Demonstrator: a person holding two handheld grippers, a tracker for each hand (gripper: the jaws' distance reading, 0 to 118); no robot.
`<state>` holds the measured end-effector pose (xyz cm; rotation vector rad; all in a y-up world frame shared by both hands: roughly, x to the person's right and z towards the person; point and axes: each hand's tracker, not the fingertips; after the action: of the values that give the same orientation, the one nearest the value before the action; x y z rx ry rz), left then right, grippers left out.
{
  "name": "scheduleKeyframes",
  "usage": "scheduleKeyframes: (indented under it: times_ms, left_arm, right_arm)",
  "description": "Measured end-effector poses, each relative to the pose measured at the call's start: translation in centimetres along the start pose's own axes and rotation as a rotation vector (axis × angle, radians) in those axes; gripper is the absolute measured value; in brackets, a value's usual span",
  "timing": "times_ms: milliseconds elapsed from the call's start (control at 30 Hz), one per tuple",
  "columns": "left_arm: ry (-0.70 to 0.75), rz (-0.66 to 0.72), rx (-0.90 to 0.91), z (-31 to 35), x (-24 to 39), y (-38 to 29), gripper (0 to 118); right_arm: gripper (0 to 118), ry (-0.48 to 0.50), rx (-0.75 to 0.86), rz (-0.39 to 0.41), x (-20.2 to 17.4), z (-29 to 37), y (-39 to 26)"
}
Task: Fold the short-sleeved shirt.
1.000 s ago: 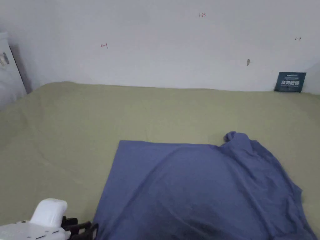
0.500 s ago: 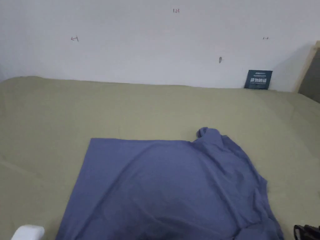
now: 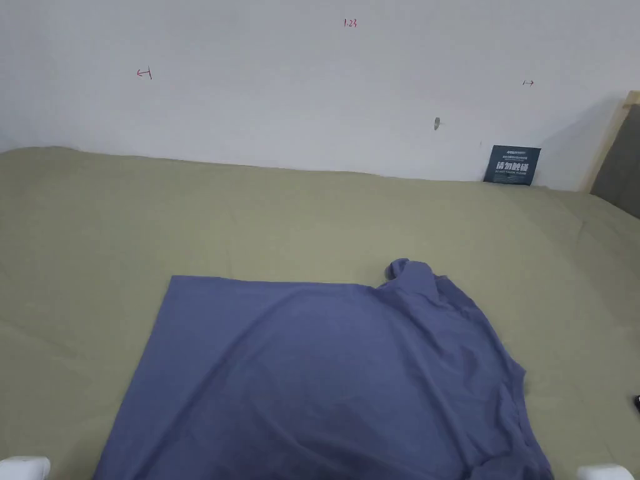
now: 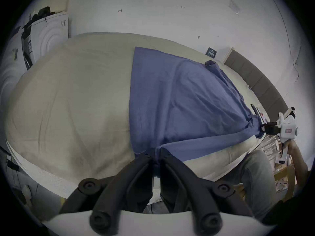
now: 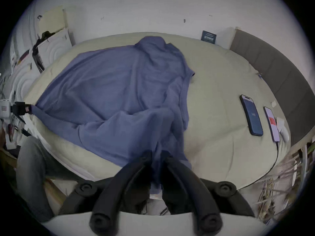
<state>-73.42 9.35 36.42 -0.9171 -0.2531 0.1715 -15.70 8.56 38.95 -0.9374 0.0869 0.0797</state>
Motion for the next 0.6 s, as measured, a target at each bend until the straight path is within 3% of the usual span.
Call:
scheduleKeyframes:
  times_ms: [133, 400, 600]
  left_arm:
    - [-0.011, 0.023, 0.017, 1.0, 0.3, 0.2, 7]
    - [-0.040, 0.045, 0.093, 4.1, 0.1, 3.3, 7]
    - [-0.061, 0.031, 0.099, 3.5, 0.1, 9.4, 7]
  right_arm:
    - [10, -0.027, 0.058, 0.042, -0.6, 1.4, 0.2]
    - [10, -0.024, 0.251, 0.006, -0.8, 6.3, 4.1]
    - [10, -0.023, 0.297, 0.039, -0.2, 4.7, 9.5]
